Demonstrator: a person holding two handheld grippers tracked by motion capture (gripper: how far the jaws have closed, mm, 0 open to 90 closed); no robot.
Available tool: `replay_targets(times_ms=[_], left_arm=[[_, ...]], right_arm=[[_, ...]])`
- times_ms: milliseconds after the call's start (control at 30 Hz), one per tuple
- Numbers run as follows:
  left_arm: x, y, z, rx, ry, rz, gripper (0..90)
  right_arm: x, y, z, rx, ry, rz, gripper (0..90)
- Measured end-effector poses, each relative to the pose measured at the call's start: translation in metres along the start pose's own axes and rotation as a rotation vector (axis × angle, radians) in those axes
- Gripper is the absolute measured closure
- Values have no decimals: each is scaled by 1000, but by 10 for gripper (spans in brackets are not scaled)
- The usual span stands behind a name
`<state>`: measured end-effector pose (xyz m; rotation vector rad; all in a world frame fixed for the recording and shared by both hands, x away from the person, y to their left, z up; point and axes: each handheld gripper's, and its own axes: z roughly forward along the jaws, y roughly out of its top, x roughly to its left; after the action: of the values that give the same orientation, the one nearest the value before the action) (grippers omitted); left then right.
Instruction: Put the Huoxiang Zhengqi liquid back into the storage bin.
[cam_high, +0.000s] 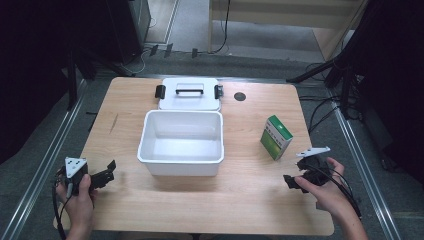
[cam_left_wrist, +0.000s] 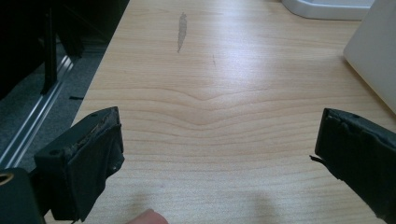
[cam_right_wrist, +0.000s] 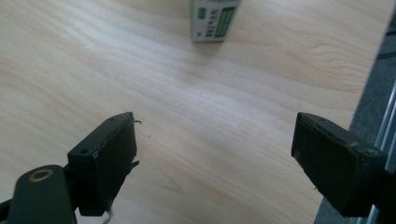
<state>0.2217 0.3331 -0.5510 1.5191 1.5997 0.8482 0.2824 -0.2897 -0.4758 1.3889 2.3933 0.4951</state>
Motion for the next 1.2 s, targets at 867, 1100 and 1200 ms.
replay_targets(times_ms=[867,1100,1200], left_arm=[[1,0,0,5,-3,-6,18],[1,0,1,7,-1,-4,18],[1,0,1,8,-2,-5,18]], right_arm=[[-1,84,-15,278,66,-50,206],[3,100,-18,285,55,-77,241],[3,108,-20,286,49,-73,269]])
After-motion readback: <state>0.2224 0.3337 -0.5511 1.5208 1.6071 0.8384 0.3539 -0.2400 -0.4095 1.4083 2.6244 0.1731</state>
